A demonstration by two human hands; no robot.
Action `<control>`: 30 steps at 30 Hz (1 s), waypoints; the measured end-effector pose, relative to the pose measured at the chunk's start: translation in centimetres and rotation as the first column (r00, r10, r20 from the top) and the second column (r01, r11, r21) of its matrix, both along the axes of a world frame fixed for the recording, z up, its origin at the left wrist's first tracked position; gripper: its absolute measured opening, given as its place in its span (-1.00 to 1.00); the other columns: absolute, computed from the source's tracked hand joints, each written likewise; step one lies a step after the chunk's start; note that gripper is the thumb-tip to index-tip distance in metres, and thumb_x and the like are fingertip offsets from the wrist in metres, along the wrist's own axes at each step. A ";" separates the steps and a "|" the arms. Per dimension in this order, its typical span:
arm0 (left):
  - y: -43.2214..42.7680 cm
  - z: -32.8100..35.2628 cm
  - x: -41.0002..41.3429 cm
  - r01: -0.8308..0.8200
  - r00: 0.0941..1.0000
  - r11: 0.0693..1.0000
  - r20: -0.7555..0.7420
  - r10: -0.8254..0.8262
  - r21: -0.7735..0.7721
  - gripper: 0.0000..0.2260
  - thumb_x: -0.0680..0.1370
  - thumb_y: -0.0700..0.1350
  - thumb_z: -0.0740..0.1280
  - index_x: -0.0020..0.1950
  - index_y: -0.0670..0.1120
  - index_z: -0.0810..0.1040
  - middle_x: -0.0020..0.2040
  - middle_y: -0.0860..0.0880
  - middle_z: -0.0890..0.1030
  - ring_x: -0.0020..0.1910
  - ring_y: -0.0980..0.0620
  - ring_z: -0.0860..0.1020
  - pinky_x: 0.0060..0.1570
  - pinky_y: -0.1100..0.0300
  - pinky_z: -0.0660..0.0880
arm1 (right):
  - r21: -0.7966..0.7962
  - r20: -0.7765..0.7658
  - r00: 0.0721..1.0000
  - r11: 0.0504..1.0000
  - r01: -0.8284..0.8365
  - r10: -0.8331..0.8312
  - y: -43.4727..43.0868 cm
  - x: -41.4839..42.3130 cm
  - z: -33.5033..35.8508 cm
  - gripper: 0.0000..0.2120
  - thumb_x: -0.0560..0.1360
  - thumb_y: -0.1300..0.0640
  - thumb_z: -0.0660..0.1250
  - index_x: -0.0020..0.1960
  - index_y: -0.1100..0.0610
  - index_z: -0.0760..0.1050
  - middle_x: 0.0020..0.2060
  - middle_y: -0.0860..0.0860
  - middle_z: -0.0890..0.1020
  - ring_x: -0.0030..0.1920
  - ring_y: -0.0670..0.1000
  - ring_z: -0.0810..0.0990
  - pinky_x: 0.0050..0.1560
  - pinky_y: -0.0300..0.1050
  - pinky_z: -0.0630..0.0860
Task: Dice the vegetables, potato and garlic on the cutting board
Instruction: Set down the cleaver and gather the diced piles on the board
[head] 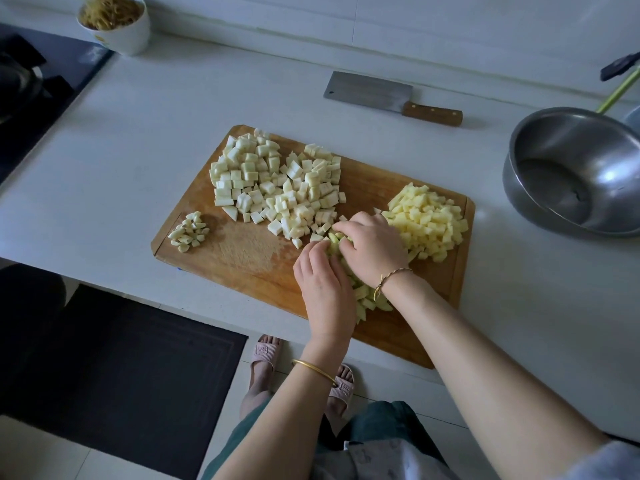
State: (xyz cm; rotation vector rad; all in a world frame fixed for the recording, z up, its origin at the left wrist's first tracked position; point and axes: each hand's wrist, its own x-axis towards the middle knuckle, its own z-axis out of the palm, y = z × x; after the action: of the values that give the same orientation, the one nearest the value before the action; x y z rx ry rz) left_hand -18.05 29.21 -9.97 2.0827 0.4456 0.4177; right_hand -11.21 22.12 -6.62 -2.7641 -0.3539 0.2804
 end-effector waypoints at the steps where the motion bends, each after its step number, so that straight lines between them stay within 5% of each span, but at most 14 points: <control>1: 0.0 -0.1 0.0 0.004 1.000 1.000 0.001 -0.004 0.000 -0.74 0.62 -0.14 0.09 0.21 -0.20 0.47 0.21 -0.12 0.49 0.24 -0.09 0.38 0.22 0.49 0.10 | -0.014 -0.016 1.000 1.000 -0.004 0.004 0.1 0.2 0.1 -0.64 0.59 0.10 0.11 0.35 -0.05 0.45 0.25 -0.04 0.48 0.25 0.08 0.37 0.28 0.01 0.30; 15: 0.4 -0.4 0.0 0.079 0.997 0.997 -0.006 -0.079 -0.001 -0.72 0.61 -0.11 0.04 0.14 -0.19 0.48 0.21 -0.09 0.50 0.22 -0.03 0.37 0.25 0.45 0.10 | -0.046 0.013 0.999 0.998 -0.035 0.036 -0.2 -0.3 0.1 -0.70 0.59 0.10 0.10 0.23 -0.03 0.51 0.16 -0.02 0.51 0.17 0.09 0.39 0.18 0.00 0.34; 21: 0.6 0.1 0.2 0.101 0.994 0.989 -0.026 -0.104 -0.103 -0.79 0.64 -0.16 0.07 0.15 -0.16 0.46 0.18 0.09 0.44 0.19 0.17 0.25 0.26 0.23 0.23 | 0.017 0.084 0.996 0.999 -0.040 0.039 -0.5 -1.2 -0.4 -0.62 0.56 0.10 0.06 0.23 0.05 0.56 0.16 0.00 0.57 0.14 0.11 0.43 0.16 0.04 0.38; 26: 0.8 0.5 0.5 0.137 0.988 0.987 -0.060 -0.142 -0.086 -0.73 0.66 -0.13 0.08 0.28 -0.13 0.46 0.19 0.07 0.50 0.28 0.08 0.29 0.26 0.27 0.22 | 0.100 0.150 0.989 0.995 -0.008 -0.007 -0.9 -2.8 -0.9 -0.55 0.51 0.08 -0.01 0.17 0.14 0.58 0.11 0.02 0.62 0.11 0.12 0.48 0.13 0.08 0.46; 30: 0.8 0.4 0.8 0.159 0.985 0.987 -0.069 -0.157 0.019 -0.65 0.62 -0.08 0.06 0.33 -0.13 0.46 0.26 -0.03 0.53 0.30 0.00 0.30 0.32 0.21 0.19 | 0.356 0.209 0.967 0.933 0.060 -0.142 -2.7 -3.2 -0.3 -0.65 0.55 0.21 0.09 0.22 0.19 0.55 0.11 0.06 0.62 0.17 0.07 0.51 0.23 -0.27 0.35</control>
State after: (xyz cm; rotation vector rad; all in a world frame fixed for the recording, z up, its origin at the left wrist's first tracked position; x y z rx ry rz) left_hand -17.27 30.00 -9.55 2.1422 0.3126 0.2614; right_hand -14.36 19.47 -6.94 -2.4546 -0.2836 -0.1252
